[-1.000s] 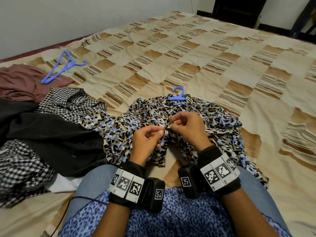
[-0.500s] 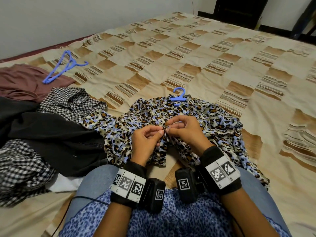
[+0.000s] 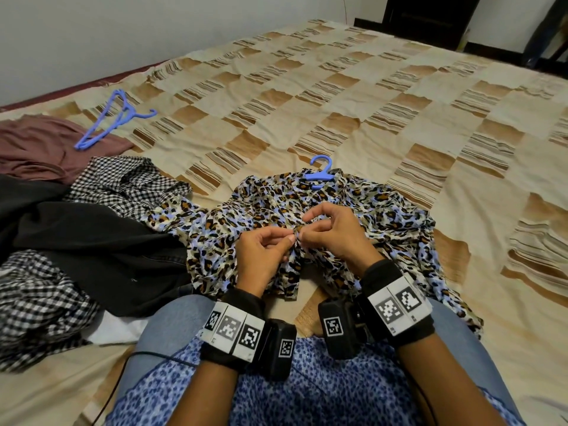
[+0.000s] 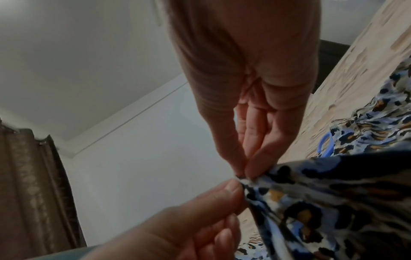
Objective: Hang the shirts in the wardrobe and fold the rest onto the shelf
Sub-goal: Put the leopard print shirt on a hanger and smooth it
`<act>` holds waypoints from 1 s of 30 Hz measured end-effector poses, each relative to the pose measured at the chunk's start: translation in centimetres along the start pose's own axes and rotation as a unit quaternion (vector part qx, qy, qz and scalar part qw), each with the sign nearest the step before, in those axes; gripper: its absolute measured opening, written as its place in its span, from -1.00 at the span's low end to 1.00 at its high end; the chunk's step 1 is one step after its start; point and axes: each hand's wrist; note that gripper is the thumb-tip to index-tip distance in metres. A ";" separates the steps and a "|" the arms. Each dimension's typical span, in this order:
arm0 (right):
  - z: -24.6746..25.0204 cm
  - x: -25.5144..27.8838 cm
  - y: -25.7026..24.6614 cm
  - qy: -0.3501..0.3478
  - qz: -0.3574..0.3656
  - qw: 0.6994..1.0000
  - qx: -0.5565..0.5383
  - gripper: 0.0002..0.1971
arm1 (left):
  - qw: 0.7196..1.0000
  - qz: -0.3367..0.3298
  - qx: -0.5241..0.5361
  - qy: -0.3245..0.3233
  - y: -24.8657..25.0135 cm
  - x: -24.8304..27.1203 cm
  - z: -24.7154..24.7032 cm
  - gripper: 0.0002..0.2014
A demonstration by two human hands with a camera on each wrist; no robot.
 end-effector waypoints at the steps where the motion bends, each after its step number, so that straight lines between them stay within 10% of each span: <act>1: 0.0 -0.1 0.2 0.003 0.007 1.000 0.018 -0.73 | 1.000 0.005 0.001 -0.004 0.0 0.0 0.0 -0.89; 22: -1.1 -1.1 0.7 0.012 0.144 0.983 0.113 -0.66 | 0.981 0.034 0.190 0.038 1.1 0.1 0.0 -0.96; 30: -0.6 -1.0 0.9 0.001 0.128 0.987 0.098 -0.78 | 0.997 -0.037 0.059 0.024 0.7 0.1 -0.1 -0.76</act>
Point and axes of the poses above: each hand's wrist, its own x-axis away from the middle knuckle, its own z-axis out of the back of the hand, y = z × x, and after that the axes turned 7 degrees about -y, right-handed
